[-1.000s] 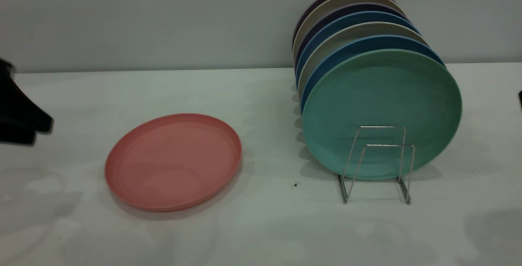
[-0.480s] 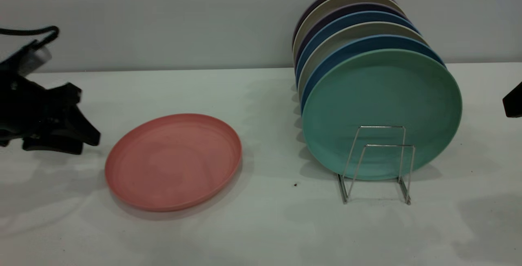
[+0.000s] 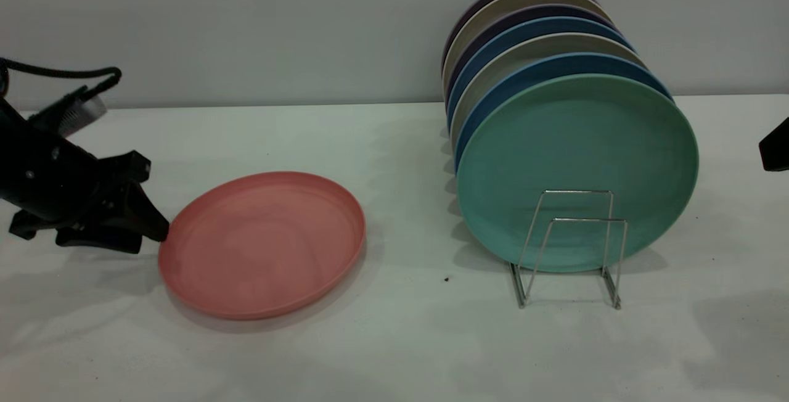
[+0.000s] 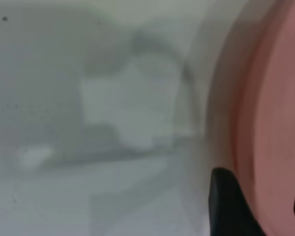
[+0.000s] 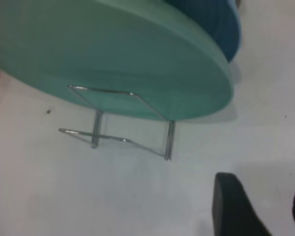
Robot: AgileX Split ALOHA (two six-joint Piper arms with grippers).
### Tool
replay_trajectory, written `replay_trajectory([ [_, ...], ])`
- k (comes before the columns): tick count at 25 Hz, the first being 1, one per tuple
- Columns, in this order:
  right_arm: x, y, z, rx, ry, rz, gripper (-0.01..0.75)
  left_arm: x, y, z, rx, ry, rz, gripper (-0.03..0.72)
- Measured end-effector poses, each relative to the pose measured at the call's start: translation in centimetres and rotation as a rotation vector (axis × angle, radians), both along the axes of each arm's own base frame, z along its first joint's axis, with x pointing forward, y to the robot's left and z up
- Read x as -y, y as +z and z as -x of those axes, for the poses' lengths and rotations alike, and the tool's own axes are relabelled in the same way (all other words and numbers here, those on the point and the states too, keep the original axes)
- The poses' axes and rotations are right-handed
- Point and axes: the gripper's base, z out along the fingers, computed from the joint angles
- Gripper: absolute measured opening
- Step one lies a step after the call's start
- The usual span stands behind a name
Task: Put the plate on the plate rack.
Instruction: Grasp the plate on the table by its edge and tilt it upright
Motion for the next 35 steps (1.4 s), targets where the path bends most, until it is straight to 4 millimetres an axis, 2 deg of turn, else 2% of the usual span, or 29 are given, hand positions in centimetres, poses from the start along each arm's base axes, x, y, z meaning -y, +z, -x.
replay_trajectory([
  [4, 0.0, 0.0, 0.0, 0.007, 0.001, -0.001, 0.320, 0.1, -0.6, -0.5, -0.006, 0.006, 0.013, 0.362],
  [10, 0.0, 0.1, -0.1, 0.011, 0.001, -0.004, 0.320, 1.3, -0.4, -1.3, 0.018, -0.014, 0.014, 0.361],
  [19, 0.0, 0.1, -0.1, 0.012, 0.000, -0.002, 0.320, 1.9, -1.6, -1.2, -0.011, -0.017, 0.011, 0.353],
  [21, 0.0, 0.1, -0.1, 0.012, -0.002, -0.001, 0.320, 2.1, -1.7, -1.2, -0.011, -0.023, 0.010, 0.318],
  [23, 0.0, 0.1, -0.1, 0.012, -0.002, -0.001, 0.320, 2.3, -1.7, -1.2, -0.009, -0.029, 0.005, 0.246],
  [26, 0.0, 0.1, -0.1, 0.012, -0.002, -0.001, 0.320, 2.4, -1.7, -1.3, -0.006, -0.034, -0.002, 0.099],
  [28, 0.0, 0.1, -0.1, 0.012, -0.002, -0.001, 0.320, 2.4, -1.7, -1.3, -0.003, -0.034, -0.007, 0.036],
  [35, 0.0, 0.1, -0.1, 0.012, -0.001, -0.002, 0.320, 2.4, -1.7, -1.3, -0.004, -0.039, -0.008, 0.014],
])
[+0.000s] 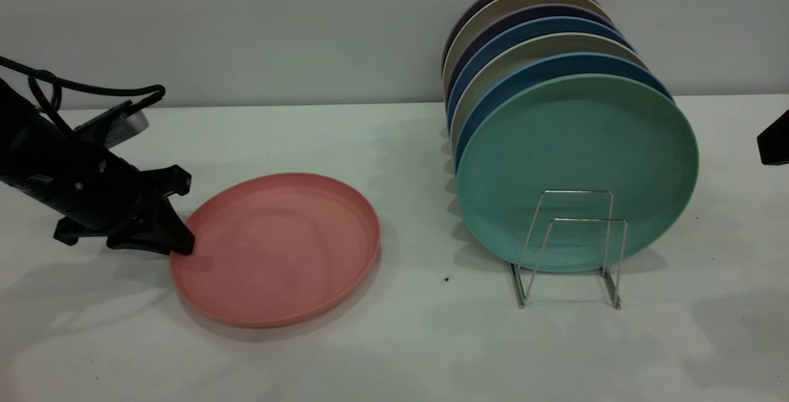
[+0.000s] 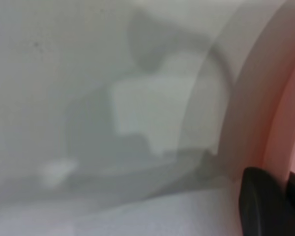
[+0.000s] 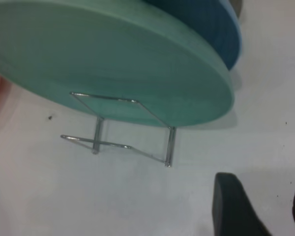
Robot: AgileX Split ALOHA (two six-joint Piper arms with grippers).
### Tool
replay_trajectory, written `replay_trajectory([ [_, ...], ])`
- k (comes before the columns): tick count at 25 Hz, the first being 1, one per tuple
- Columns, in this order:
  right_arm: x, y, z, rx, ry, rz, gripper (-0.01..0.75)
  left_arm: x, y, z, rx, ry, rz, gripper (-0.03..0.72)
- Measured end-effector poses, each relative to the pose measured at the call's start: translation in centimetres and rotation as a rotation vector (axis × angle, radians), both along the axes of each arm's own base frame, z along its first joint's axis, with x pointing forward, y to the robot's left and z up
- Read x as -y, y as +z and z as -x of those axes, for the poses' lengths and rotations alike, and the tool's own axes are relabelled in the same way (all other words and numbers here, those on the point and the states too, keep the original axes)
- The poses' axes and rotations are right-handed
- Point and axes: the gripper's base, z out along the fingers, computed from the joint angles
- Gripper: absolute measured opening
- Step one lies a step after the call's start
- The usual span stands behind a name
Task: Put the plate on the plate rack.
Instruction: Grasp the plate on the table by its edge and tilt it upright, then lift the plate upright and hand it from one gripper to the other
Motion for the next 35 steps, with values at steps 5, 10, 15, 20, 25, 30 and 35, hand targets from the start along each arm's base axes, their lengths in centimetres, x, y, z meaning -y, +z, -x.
replay_trajectory([
  [5, 0.0, 0.0, 0.0, 0.000, 0.000, 0.000, 0.320, 0.3, 0.2, 0.1, -0.005, -0.025, 0.028, 0.014],
  [10, -0.2, 0.1, 0.1, -0.003, 0.013, -0.016, 0.320, 0.6, 2.2, 0.0, 0.044, -0.089, 0.035, 0.014],
  [15, -0.7, 0.6, 0.4, 0.007, 0.046, -0.060, 0.320, 1.0, 5.4, 0.7, 0.116, -0.164, 0.045, 0.014],
  [20, -1.6, 1.4, 0.5, 0.036, 0.101, -0.156, 0.320, 1.5, 8.4, 1.6, 0.202, -0.187, 0.068, 0.014],
  [25, -2.9, 2.1, 0.8, 0.054, 0.192, -0.289, 0.320, 2.8, 10.9, 2.3, 0.291, -0.238, 0.126, 0.014],
  [30, -3.8, 2.6, 1.2, 0.057, 0.256, -0.390, 0.320, 7.0, 11.6, 3.0, 0.310, -0.363, 0.141, 0.014],
  [35, -4.1, 2.8, 1.3, 0.054, 0.287, -0.428, 0.320, 10.8, 11.6, 3.7, 0.318, -0.423, 0.139, 0.014],
])
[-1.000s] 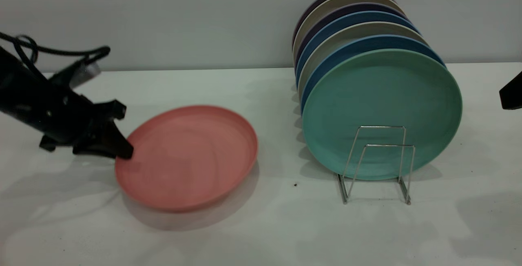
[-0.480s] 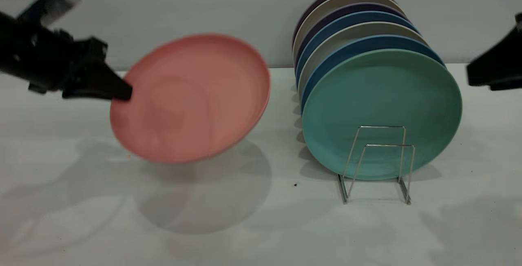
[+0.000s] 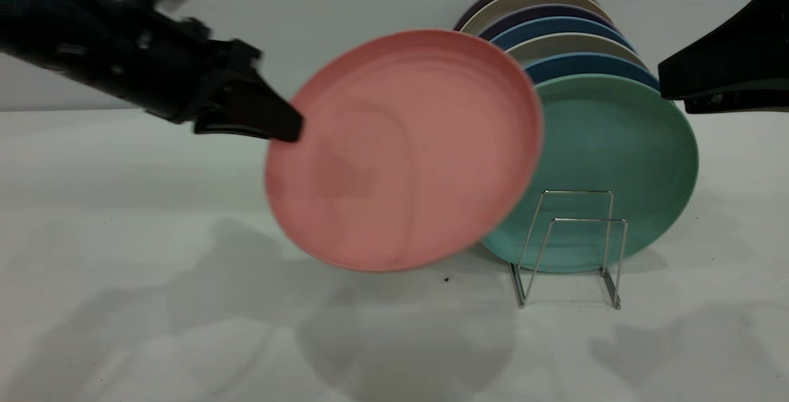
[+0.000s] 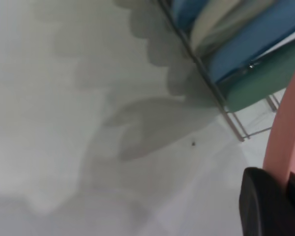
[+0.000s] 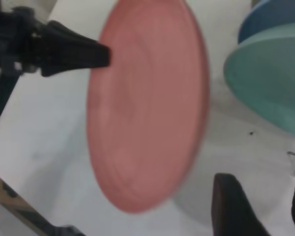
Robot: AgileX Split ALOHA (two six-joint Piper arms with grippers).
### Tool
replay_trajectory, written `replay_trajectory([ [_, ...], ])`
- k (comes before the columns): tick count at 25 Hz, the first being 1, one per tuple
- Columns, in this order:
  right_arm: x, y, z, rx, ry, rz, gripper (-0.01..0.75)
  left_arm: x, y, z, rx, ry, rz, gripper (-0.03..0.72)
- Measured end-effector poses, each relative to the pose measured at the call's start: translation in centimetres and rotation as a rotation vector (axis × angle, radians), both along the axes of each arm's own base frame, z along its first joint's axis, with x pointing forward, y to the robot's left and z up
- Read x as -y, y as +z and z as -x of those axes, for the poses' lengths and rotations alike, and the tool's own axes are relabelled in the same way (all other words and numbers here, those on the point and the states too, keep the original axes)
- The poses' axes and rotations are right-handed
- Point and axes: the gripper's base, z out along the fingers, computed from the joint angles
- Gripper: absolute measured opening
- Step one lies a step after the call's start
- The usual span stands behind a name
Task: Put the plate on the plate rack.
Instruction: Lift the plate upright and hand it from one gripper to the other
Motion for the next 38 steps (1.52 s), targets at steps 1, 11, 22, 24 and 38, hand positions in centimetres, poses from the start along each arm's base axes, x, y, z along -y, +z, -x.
replay_trajectory([
  [1, 0.0, 0.0, 0.0, -0.003, 0.002, -0.008, 0.320, 0.4, 0.0, 0.1, 0.000, 0.001, 0.001, 0.014],
  [11, -0.5, -2.8, -1.1, -0.092, 0.029, -0.090, 0.320, 1.4, 0.0, 0.3, 0.004, 0.004, 0.005, 0.014],
  [22, -1.0, -3.9, -1.6, -0.104, 0.054, -0.151, 0.320, 3.0, 0.0, 0.7, 0.008, -0.012, 0.002, 0.014],
  [24, -1.5, -3.9, -1.5, -0.103, 0.074, -0.151, 0.320, 3.5, 0.0, 0.9, 0.008, -0.024, 0.003, 0.014],
  [38, -3.8, -5.2, -1.4, -0.113, 0.083, -0.020, 0.374, 4.2, 0.3, 1.3, -0.015, -0.048, 0.068, 0.013],
])
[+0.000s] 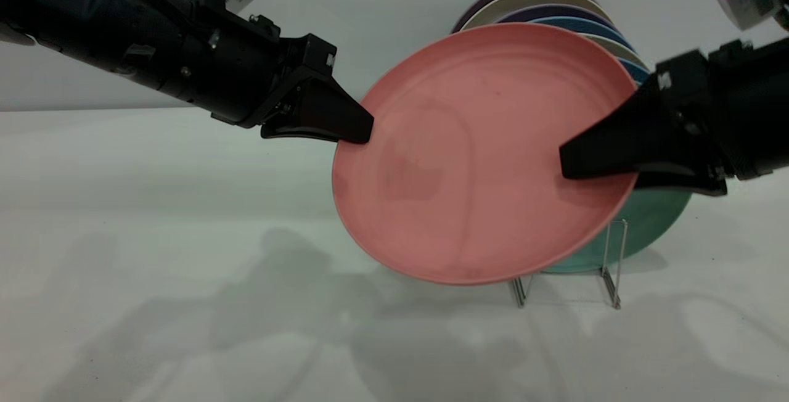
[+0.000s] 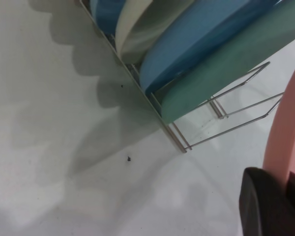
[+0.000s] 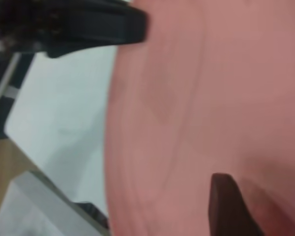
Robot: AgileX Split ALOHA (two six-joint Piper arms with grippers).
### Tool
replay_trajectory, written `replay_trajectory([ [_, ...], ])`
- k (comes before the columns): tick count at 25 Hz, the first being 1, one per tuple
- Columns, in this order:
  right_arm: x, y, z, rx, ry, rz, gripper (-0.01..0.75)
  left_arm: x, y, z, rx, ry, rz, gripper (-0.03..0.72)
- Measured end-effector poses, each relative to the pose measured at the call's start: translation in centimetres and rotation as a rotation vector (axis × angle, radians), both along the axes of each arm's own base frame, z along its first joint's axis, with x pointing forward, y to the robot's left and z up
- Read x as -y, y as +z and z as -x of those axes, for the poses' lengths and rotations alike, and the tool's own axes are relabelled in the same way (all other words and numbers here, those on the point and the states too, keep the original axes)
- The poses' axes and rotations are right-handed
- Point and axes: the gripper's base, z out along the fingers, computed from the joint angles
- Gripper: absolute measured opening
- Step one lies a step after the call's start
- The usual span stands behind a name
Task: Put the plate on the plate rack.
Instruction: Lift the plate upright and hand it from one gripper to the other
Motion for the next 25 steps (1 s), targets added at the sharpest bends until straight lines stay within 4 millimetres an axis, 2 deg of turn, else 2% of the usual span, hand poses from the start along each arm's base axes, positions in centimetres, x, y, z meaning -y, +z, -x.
replay_trajectory([
  [3, 0.1, -0.1, -0.2, 0.001, -0.020, 0.011, 0.429, 0.0, 0.0, 0.0, -0.001, 0.002, 0.003, 0.013],
  [5, 0.1, 0.0, -0.2, 0.013, -0.019, 0.012, 0.430, 0.3, 0.0, 0.1, 0.002, -0.011, 0.004, 0.013],
  [8, -0.1, 0.2, -0.2, 0.052, 0.009, 0.004, 0.325, 1.2, 0.0, 0.5, 0.006, -0.042, 0.003, 0.013],
  [11, 0.0, 0.2, -0.4, 0.070, 0.000, 0.006, 0.133, 1.5, 0.0, 0.7, 0.021, -0.053, -0.016, 0.013],
  [18, 0.2, 0.1, -0.5, 0.077, -0.015, 0.036, 0.123, 1.6, 0.1, 0.7, 0.021, -0.052, -0.004, 0.034],
  [21, 0.3, 0.0, -0.6, 0.082, -0.015, 0.051, 0.121, 1.3, 0.5, 0.6, 0.022, -0.052, 0.016, 0.101],
  [25, 0.6, -0.3, -0.6, 0.100, 0.014, 0.130, 0.119, -0.1, 2.1, 0.1, 0.052, -0.004, 0.047, 0.293],
])
